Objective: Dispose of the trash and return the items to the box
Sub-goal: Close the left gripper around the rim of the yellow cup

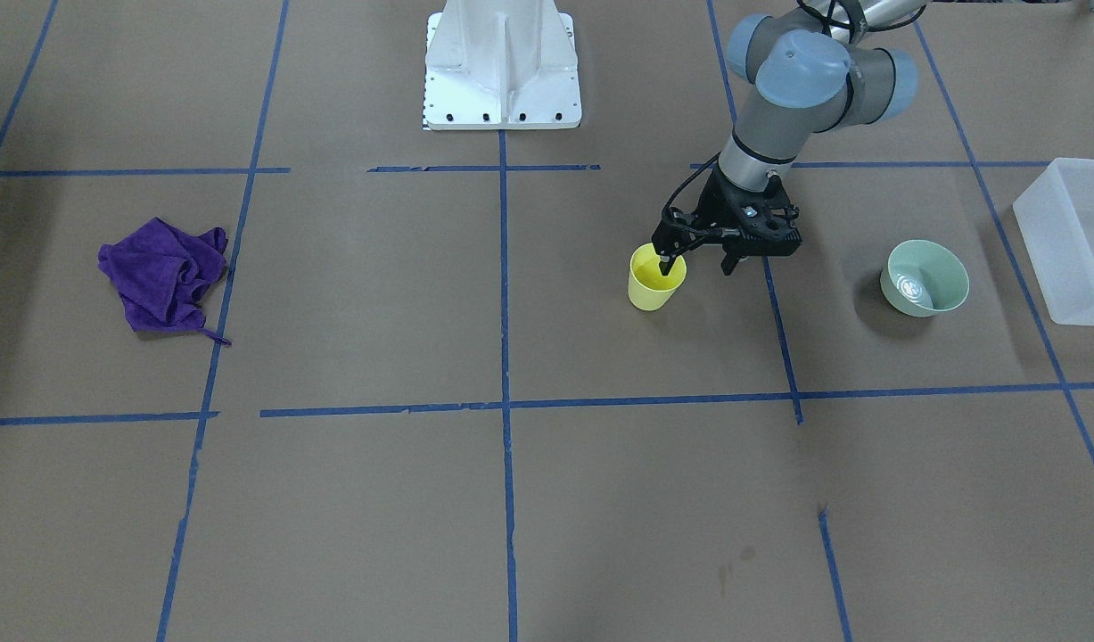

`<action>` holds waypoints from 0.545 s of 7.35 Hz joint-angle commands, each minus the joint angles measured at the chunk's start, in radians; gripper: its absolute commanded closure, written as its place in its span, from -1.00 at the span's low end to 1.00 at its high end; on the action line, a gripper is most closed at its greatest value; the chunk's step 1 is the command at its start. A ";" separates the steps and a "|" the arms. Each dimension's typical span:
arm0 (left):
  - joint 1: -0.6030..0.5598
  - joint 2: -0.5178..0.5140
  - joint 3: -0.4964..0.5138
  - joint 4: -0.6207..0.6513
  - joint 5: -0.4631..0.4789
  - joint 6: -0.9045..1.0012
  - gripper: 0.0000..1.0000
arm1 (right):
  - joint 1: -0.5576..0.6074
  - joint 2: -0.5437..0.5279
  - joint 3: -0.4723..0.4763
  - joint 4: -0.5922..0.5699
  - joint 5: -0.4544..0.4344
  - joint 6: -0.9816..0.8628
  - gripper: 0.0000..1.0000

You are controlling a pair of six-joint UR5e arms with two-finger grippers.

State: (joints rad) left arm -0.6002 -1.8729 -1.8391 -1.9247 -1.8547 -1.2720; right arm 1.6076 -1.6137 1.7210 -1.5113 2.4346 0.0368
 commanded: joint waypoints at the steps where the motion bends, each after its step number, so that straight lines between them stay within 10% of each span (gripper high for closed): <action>1: 0.029 -0.017 0.010 0.019 0.000 0.000 -0.82 | 0.000 0.002 -0.003 -0.001 0.000 0.000 -1.00; 2: 0.030 -0.019 0.023 0.019 0.000 0.000 -0.37 | 0.000 0.002 -0.003 -0.001 0.000 0.000 -1.00; 3: 0.030 -0.017 0.023 0.019 -0.001 0.000 0.62 | 0.000 0.002 -0.001 -0.001 0.000 0.002 -1.00; 4: 0.028 -0.017 0.020 0.019 -0.001 0.002 1.00 | 0.000 0.002 -0.001 -0.001 0.000 0.000 -1.00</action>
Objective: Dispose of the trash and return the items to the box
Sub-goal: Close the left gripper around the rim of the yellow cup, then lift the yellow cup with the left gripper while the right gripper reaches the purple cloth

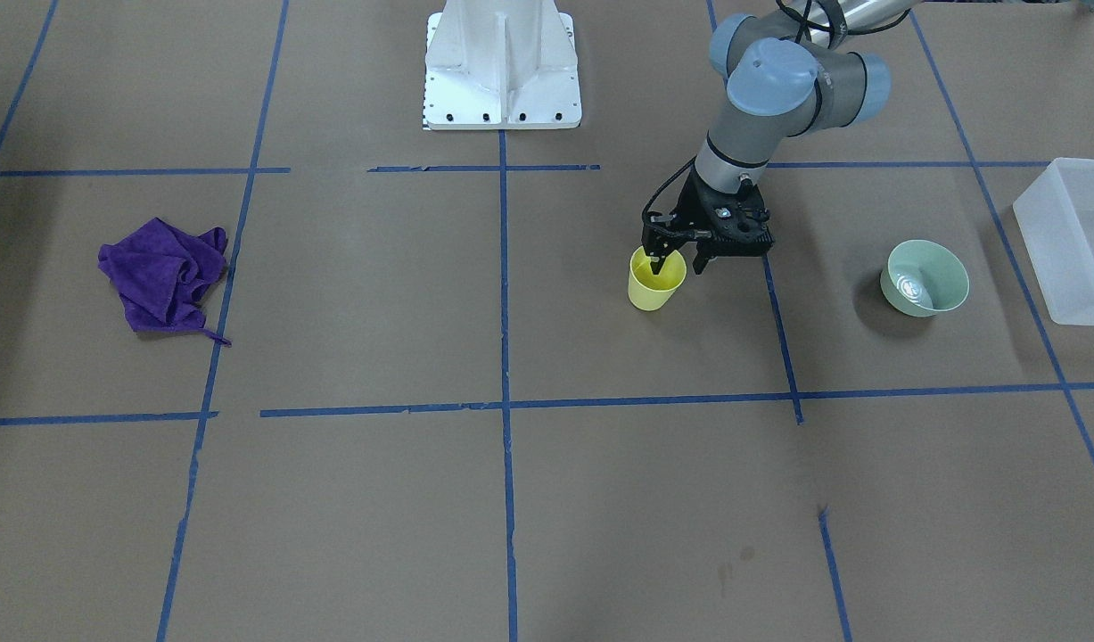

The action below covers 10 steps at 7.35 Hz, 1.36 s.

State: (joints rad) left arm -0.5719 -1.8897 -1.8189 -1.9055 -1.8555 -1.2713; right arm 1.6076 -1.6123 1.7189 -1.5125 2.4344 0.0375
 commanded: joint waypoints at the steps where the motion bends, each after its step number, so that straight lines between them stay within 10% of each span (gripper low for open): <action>1: 0.001 -0.008 -0.002 0.000 -0.002 0.007 1.00 | 0.000 0.000 -0.001 0.000 0.000 -0.001 -1.00; 6: -0.178 -0.104 -0.160 0.303 -0.070 0.079 1.00 | -0.118 -0.009 0.069 0.064 0.002 0.259 -1.00; 10: -0.403 -0.115 -0.215 0.428 -0.126 0.382 1.00 | -0.472 -0.135 0.106 0.523 -0.174 0.778 -1.00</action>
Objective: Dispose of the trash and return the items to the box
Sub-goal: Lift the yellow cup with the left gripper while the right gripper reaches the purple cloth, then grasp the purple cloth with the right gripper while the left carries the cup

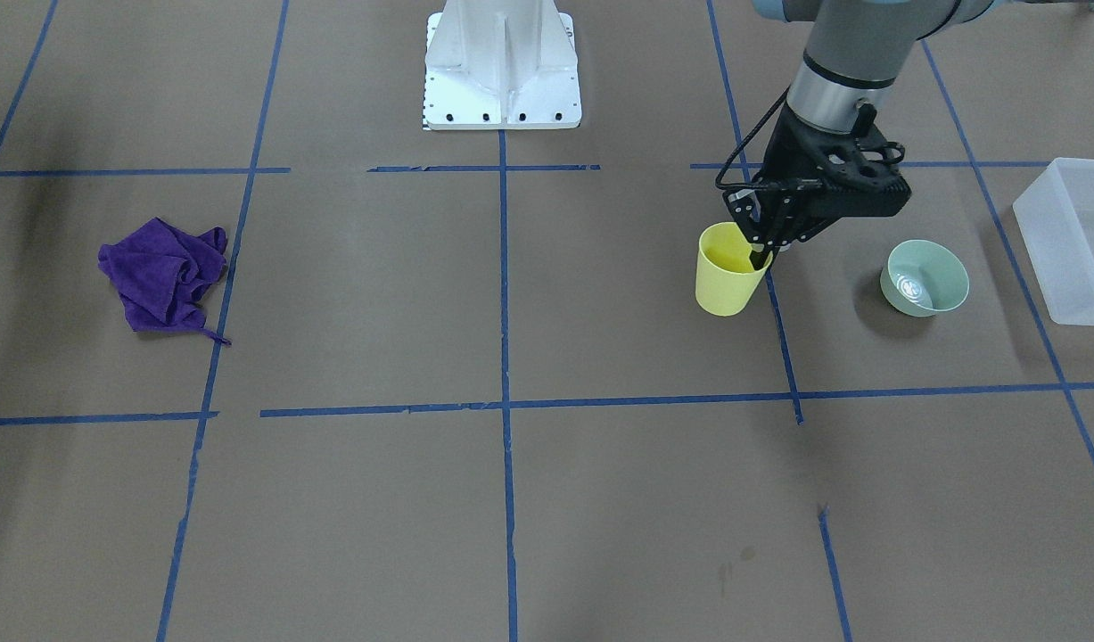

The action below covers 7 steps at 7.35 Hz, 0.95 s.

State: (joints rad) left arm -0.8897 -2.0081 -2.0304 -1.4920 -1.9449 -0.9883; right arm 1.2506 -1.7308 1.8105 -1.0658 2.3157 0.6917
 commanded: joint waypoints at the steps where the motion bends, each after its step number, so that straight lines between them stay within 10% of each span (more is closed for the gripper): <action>1: -0.165 0.003 -0.004 0.056 -0.067 0.209 1.00 | -0.197 -0.018 0.036 0.076 -0.109 0.190 -1.00; 4: -0.305 0.006 0.007 0.130 -0.074 0.442 1.00 | -0.449 -0.012 0.046 0.078 -0.306 0.345 -1.00; 7: -0.406 0.008 0.028 0.159 -0.097 0.597 1.00 | -0.474 -0.035 0.026 0.073 -0.305 0.341 -1.00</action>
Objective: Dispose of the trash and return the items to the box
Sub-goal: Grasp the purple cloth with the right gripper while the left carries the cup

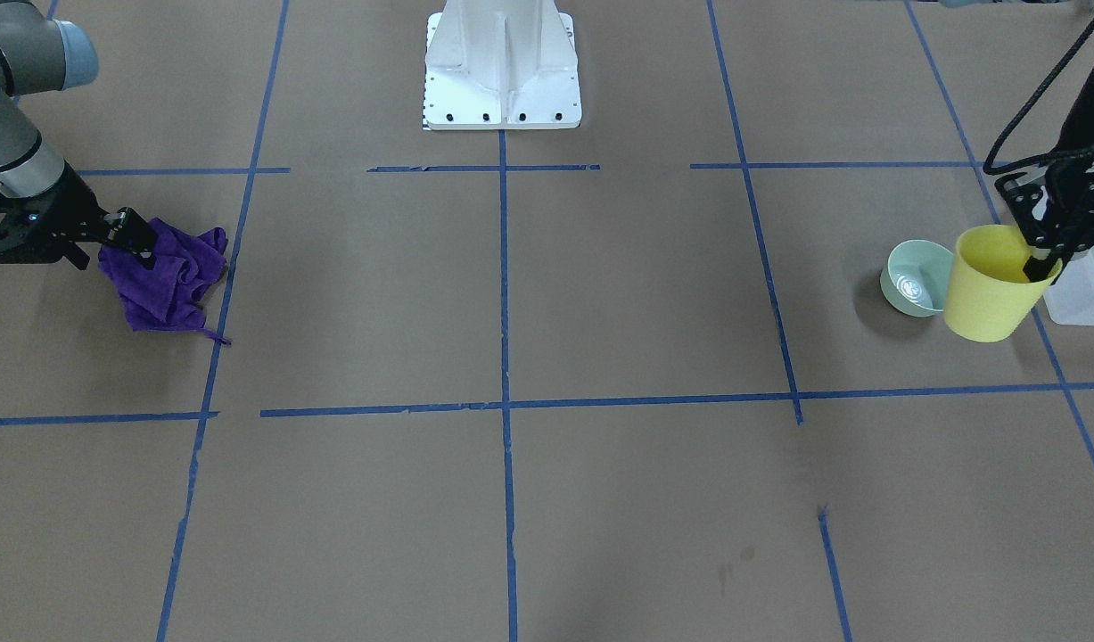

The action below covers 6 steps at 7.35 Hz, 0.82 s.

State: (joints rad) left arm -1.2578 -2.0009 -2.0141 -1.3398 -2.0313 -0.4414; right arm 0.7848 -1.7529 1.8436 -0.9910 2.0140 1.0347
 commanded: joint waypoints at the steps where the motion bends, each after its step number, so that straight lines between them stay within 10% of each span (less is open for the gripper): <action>1: -0.046 0.001 0.014 0.007 -0.012 0.085 1.00 | -0.009 -0.019 -0.010 -0.005 -0.004 -0.005 -0.99; 2: -0.055 0.007 0.015 0.007 -0.018 0.125 1.00 | -0.007 -0.019 -0.024 -0.003 -0.003 -0.013 -0.60; 4: -0.112 0.007 0.063 0.005 -0.018 0.249 1.00 | -0.009 -0.017 -0.026 -0.008 0.011 -0.036 0.83; 6: -0.162 0.008 0.124 0.002 -0.020 0.386 1.00 | -0.004 -0.020 -0.020 -0.005 0.011 -0.044 1.00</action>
State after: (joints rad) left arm -1.3868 -1.9933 -1.9266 -1.3357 -2.0497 -0.1339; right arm 0.7780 -1.7719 1.8202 -0.9973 2.0229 0.9967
